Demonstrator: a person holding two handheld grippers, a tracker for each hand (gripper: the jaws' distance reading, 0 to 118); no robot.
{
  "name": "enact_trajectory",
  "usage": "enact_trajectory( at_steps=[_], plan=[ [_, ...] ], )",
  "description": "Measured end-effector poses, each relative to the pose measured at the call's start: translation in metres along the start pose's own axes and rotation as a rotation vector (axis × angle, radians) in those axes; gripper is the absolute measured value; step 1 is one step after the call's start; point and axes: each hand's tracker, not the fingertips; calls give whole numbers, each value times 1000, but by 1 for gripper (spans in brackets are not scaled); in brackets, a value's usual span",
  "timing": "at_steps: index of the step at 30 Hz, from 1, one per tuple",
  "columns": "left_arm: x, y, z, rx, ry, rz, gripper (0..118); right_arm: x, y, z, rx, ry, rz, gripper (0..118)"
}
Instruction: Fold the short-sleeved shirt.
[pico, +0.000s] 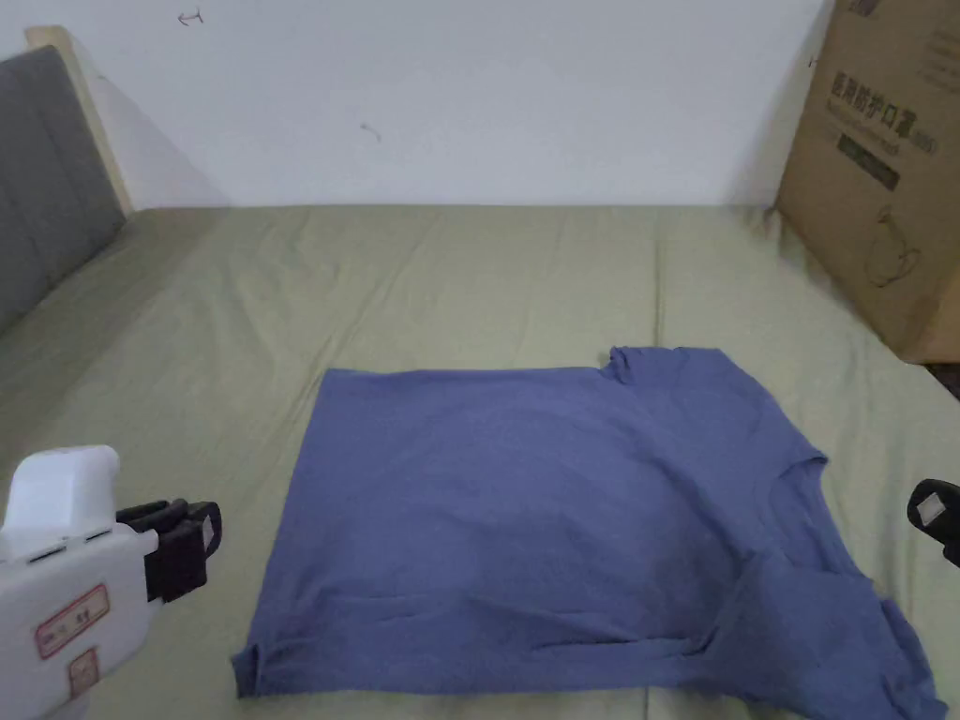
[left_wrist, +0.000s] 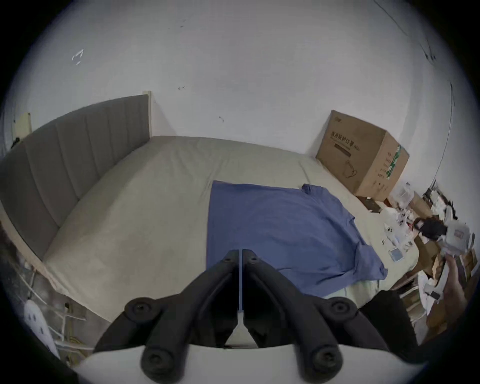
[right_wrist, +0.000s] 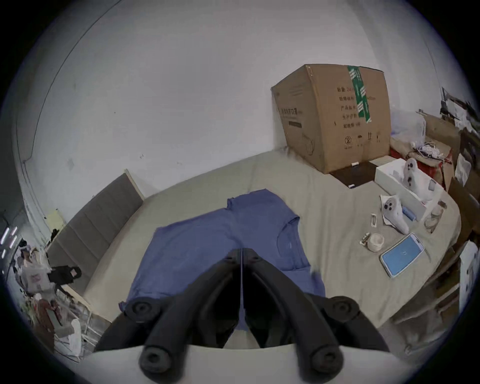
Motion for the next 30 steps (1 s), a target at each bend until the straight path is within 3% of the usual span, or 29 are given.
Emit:
enact_trajectory(
  at_steps=[4,6,7,8,9,10,13,16,17,19,20,25,26,28,29,30],
  plan=[
    [-15,-6,-37,-276,9,32,6,-1,-2,-9,-53,2,-2,1],
    [-28,-19,-63,-399,-7,86,54,1,-8,-16,-93,-5,4,1],
    [-32,-26,-72,-428,1,115,65,1,-11,-17,-96,-7,3,1],
    [-33,-34,-84,-435,7,103,65,1,-15,-18,-100,-5,-2,1],
    [-34,-41,-94,-442,18,85,91,6,-18,-20,-113,1,-10,1],
    [-34,-45,-102,-452,23,78,99,7,-20,-21,-125,0,-14,1],
    [-43,-63,-136,-529,54,92,100,12,-26,-25,-156,-12,-17,1],
    [-45,-76,-158,-580,68,99,99,18,-31,-30,-185,-33,-19,1],
    [-44,-76,-162,-593,53,94,85,22,-34,-32,-198,-48,-18,1],
    [-39,-75,-158,-578,16,65,22,28,-35,-35,-215,-75,-14,1],
    [-34,-76,-153,-564,23,45,9,32,-36,-37,-226,-89,-9,1],
    [-25,-63,-121,-475,-13,84,8,63,-39,-55,-299,-134,27,4],
    [-25,-58,-115,-446,-48,105,8,69,-40,-61,-321,-164,52,27],
    [-22,-50,-102,-421,-65,124,8,77,-42,-74,-396,-198,77,96],
    [-22,-46,-97,-405,-64,133,8,83,-47,-82,-451,-202,79,116],
    [-22,-42,-94,-396,-61,139,8,88,-51,-88,-471,-211,74,118]
  ],
)
